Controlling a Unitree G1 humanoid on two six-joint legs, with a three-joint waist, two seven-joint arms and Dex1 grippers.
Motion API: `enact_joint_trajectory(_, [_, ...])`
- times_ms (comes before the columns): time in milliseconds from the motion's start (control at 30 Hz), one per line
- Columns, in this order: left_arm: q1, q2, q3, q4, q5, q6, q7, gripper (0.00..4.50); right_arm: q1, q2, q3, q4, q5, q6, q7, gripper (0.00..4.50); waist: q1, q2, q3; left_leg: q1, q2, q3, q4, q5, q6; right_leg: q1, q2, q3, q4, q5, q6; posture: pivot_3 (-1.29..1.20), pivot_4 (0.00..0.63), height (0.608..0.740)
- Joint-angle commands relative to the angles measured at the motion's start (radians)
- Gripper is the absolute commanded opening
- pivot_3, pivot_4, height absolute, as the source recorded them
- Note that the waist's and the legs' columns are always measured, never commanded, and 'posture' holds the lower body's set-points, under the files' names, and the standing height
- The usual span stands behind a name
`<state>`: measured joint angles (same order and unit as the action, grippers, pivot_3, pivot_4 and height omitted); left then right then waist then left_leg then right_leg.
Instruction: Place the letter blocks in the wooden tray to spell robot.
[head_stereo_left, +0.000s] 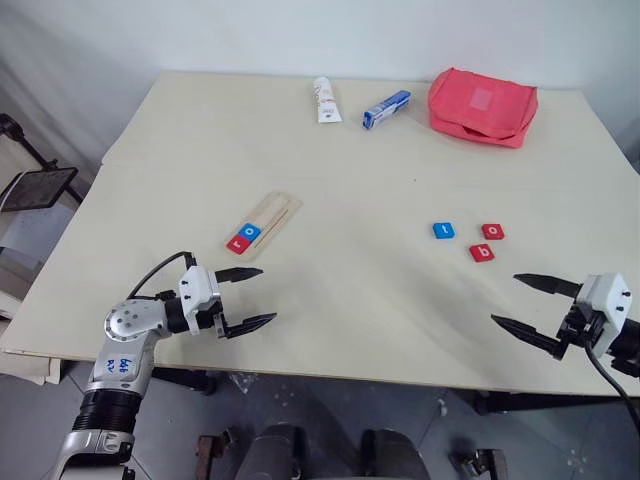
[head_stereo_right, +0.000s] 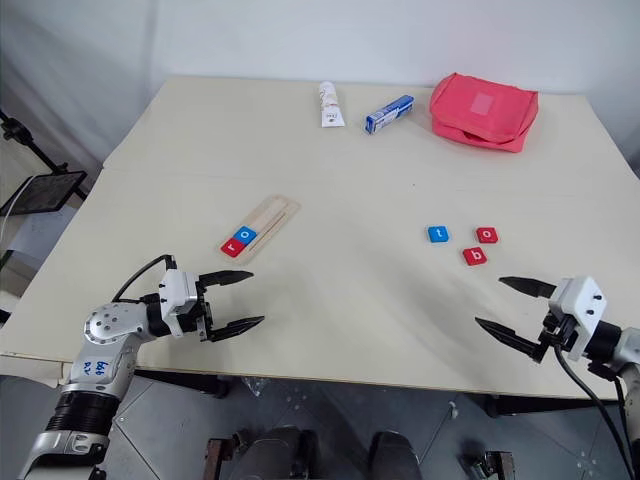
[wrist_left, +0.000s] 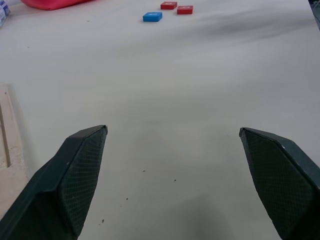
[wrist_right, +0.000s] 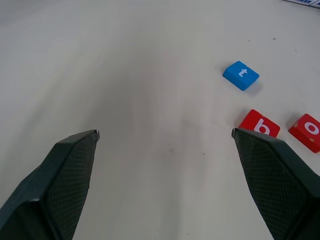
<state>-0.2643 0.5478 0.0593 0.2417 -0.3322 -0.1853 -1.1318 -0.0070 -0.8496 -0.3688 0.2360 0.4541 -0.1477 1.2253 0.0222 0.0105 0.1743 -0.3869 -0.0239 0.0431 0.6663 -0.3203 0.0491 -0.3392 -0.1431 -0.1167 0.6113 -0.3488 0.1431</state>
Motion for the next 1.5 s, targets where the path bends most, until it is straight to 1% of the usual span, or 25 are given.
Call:
enact_joint_trajectory(33, [-0.016, -0.01, 0.015, -0.014, -0.025, 0.01, 0.015, 4.5, -0.009, -0.001, -0.04, -0.021, 0.025, 0.006, -0.016, 4.45, 0.0, 0.0, 0.0, 0.0, 0.0, 0.0, 0.0, 0.0, 0.0, 0.0, 0.0, 0.0, 0.0, 0.0, 0.0, 0.0, 0.15, 0.74])
enact_joint_trajectory(233, [0.007, -0.023, 0.04, -0.078, -0.026, 0.046, 0.107, 4.5, -0.057, 0.018, -0.053, -0.013, 0.046, 0.044, -0.074, 4.45, -0.001, 0.0, 0.0, 0.0, 0.0, 0.0, 0.0, 0.0, 0.0, 0.0, 0.0, 0.0, 0.001, 0.0, 0.0, 0.0, 0.15, 0.74])
enact_joint_trajectory(467, [0.064, -0.03, 0.093, -0.171, -0.053, 0.107, 0.205, 4.5, -0.1, 0.022, -0.062, 0.028, 0.046, 0.051, -0.093, 4.45, 0.0, 0.0, 0.0, 0.0, 0.0, 0.0, 0.0, 0.0, 0.0, 0.0, -0.001, 0.0, 0.0, 0.0, 0.0, 0.0, 0.15, 0.74])
enact_joint_trajectory(667, [0.121, -0.027, 0.145, -0.23, -0.039, 0.135, 0.307, 4.5, -0.132, 0.025, -0.059, 0.046, 0.037, 0.056, -0.101, 4.45, -0.001, 0.0, 0.0, 0.0, 0.0, 0.0, 0.0, 0.0, 0.0, 0.0, 0.0, 0.0, 0.0, 0.0, 0.0, 0.0, 0.15, 0.74])
enact_joint_trajectory(767, [0.155, -0.003, 0.195, -0.266, -0.033, 0.218, 0.392, 4.5, -0.13, 0.028, -0.06, 0.033, 0.039, 0.064, -0.108, 4.45, 0.0, 0.0, 0.0, 0.0, 0.0, 0.0, 0.0, 0.0, 0.0, 0.0, 0.0, 0.0, 0.001, 0.0, 0.0, 0.0, 0.15, 0.74])
enact_joint_trajectory(800, [0.177, 0.024, 0.22, -0.283, -0.023, 0.296, 0.436, 4.5, -0.131, 0.028, -0.058, 0.031, 0.038, 0.067, -0.111, 4.45, 0.0, 0.0, 0.0, 0.0, 0.0, 0.0, 0.0, 0.0, 0.0, 0.0, 0.0, 0.0, 0.001, 0.0, 0.0, 0.0, 0.15, 0.74])
enact_joint_trajectory(867, [0.226, 0.06, 0.279, -0.315, -0.036, 0.36, 0.466, 4.5, -0.141, 0.028, -0.046, 0.023, 0.037, 0.077, -0.111, 4.45, -0.003, -0.001, 0.0, 0.0, 0.0, 0.0, 0.0, 0.0, 0.0, 0.0, -0.001, 0.0, 0.0, 0.0, 0.0, 0.0, 0.15, 0.74])
enact_joint_trajectory(900, [0.241, 0.071, 0.294, -0.329, -0.043, 0.376, 0.471, 4.5, -0.146, 0.028, -0.041, 0.019, 0.036, 0.082, -0.111, 4.45, -0.005, -0.001, 0.0, 0.0, 0.0, 0.0, 0.0, 0.0, 0.0, 0.0, 0.0, 0.0, 0.0, 0.0, 0.0, 0.0, 0.15, 0.74])
enact_joint_trajectory(967, [0.246, 0.101, 0.287, -0.352, -0.03, 0.437, 0.488, 4.5, -0.16, 0.03, -0.028, 0.011, 0.038, 0.089, -0.1, 4.45, -0.006, -0.001, 0.001, 0.0, 0.001, 0.0, 0.0, 0.0, 0.0, 0.0, 0.0, 0.0, 0.0, 0.0, 0.0, 0.0, 0.15, 0.74])
enact_joint_trajectory(1033, [0.22, 0.131, 0.272, -0.363, -0.024, 0.519, 0.501, 4.5, -0.184, 0.03, -0.013, 0.01, 0.037, 0.095, -0.09, 4.45, -0.001, -0.001, 0.001, 0.0, 0.001, 0.0, 0.0, 0.0, 0.0, 0.0, 0.0, 0.0, 0.0, 0.0, 0.0, 0.0, 0.15, 0.74])
enact_joint_trajectory(1100, [0.176, 0.149, 0.254, -0.363, -0.021, 0.557, 0.501, 4.5, -0.209, 0.026, 0.0, 0.008, 0.041, 0.104, -0.078, 4.45, 0.003, -0.001, 0.001, 0.0, 0.0, 0.0, 0.001, 0.0, 0.0, 0.001, -0.001, 0.001, 0.0, 0.0, 0.0, 0.0, 0.15, 0.74])
enact_joint_trajectory(1233, [0.084, 0.154, 0.228, -0.352, -0.013, 0.656, 0.543, 4.5, -0.238, 0.017, 0.003, 0.005, 0.05, 0.122, -0.053, 4.45, 0.002, -0.001, 0.001, 0.0, -0.001, -0.003, 0.001, 0.0, 0.0, 0.001, -0.001, 0.001, 0.001, 0.0, 0.0, 0.0, 0.15, 0.74])
enact_joint_trajectory(1367, [-0.071, 0.15, 0.149, -0.315, 0.004, 0.754, 0.557, 4.5, -0.234, -0.006, -0.028, 0.024, 0.059, 0.135, -0.029, 4.45, 0.003, -0.002, 0.001, -0.001, -0.001, -0.004, 0.0, 0.0, 0.0, 0.0, -0.001, -0.002, 0.002, 0.0, 0.0, 0.0, 0.15, 0.74])
enact_joint_trajectory(1500, [-0.188, 0.129, 0.044, -0.256, 0.027, 0.846, 0.546, 4.5, -0.175, -0.02, -0.073, 0.04, 0.057, 0.141, -0.037, 4.45, 0.004, -0.002, 0.001, -0.001, -0.002, -0.004, 0.0, 0.0, 0.0, 0.0, -0.001, -0.002, 0.002, 0.0, 0.0, 0.0, 0.15, 0.74])
